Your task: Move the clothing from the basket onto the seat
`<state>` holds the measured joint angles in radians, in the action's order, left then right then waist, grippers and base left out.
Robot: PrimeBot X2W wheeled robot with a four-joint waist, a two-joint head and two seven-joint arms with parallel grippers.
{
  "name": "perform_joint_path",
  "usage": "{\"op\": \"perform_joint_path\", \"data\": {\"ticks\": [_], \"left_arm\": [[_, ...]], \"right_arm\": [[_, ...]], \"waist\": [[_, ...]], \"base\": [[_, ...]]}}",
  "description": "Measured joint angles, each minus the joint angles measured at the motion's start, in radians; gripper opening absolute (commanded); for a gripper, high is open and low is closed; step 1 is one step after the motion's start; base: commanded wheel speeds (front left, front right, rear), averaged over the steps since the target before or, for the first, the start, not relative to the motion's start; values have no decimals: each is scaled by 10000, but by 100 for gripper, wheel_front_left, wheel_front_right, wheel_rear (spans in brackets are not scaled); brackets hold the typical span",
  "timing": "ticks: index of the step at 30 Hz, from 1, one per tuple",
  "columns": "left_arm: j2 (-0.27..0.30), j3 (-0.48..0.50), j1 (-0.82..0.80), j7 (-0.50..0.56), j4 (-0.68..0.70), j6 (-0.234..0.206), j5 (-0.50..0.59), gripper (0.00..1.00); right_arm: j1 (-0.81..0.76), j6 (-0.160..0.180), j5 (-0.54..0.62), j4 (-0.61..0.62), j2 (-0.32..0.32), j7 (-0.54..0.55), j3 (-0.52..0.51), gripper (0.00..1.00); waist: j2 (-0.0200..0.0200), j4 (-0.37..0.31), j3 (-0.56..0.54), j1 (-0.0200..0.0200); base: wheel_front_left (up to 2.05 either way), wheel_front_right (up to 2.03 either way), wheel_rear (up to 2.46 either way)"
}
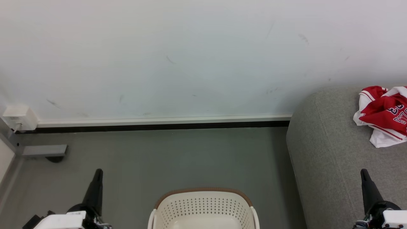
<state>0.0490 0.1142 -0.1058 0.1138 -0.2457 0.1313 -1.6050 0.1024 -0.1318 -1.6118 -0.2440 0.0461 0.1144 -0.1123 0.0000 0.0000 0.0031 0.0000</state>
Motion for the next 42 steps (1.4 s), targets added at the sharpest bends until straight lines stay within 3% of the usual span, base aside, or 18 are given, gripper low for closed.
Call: {"op": "perform_joint_path", "data": {"ticks": [42], "left_arm": [[0, 0, -1, 0, 0, 0, 0, 0]], "right_arm": [[0, 0, 0, 0, 0, 2, 0, 0]], "waist": [[0, 0, 0, 0]], "base": [[0, 0, 0]]}}
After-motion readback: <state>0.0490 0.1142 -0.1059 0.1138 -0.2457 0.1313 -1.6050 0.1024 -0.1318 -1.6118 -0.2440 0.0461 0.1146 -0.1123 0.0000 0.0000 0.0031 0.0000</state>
